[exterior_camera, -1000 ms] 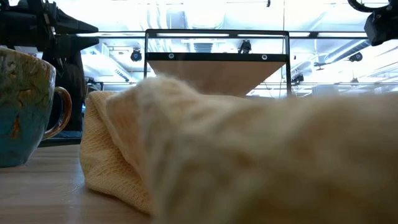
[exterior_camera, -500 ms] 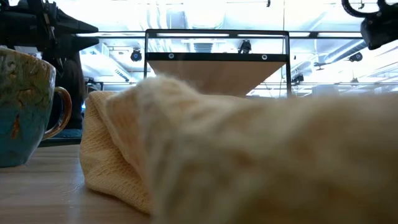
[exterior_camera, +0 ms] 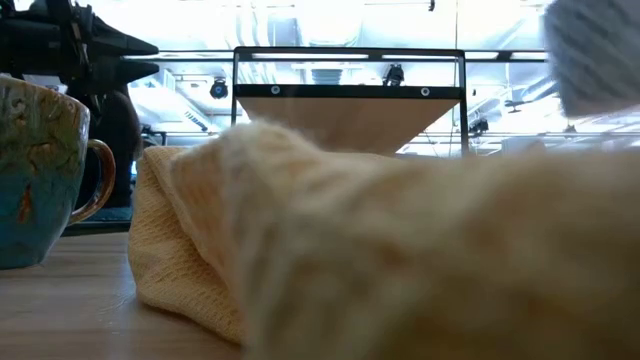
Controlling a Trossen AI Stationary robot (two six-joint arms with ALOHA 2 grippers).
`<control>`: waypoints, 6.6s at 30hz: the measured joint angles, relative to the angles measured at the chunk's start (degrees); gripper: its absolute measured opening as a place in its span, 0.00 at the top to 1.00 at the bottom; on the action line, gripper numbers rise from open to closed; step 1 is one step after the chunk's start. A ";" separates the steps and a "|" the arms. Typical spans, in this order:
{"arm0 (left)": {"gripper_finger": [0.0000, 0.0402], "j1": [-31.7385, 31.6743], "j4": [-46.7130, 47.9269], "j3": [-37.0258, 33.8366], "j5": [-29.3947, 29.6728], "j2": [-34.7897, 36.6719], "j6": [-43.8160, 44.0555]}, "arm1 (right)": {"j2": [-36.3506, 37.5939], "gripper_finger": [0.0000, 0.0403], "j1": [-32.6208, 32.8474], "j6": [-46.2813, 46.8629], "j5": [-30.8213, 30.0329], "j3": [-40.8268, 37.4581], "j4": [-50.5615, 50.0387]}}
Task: Stack small to large cups/mugs on shelf
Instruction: Put the white gray mug on the shelf, then put the brown mug on the shelf
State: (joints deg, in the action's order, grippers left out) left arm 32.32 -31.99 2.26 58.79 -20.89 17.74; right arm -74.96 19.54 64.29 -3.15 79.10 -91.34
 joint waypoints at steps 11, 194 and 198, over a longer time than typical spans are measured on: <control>0.73 0.00 -0.04 -0.02 0.27 -0.08 -0.04 | -12.72 0.97 -15.49 -19.73 -1.82 20.47 0.98; 0.92 -0.44 61.81 31.82 -43.79 -23.46 38.29 | -3.79 0.48 -11.31 -3.24 -20.88 21.32 1.34; 0.92 -0.46 62.09 31.41 -43.92 -20.63 35.70 | -3.57 0.48 -11.31 -2.75 -20.88 21.37 1.34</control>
State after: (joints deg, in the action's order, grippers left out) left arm 31.86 30.10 33.67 14.88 -41.52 53.44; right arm -78.52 8.23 61.54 -24.03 100.47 -90.00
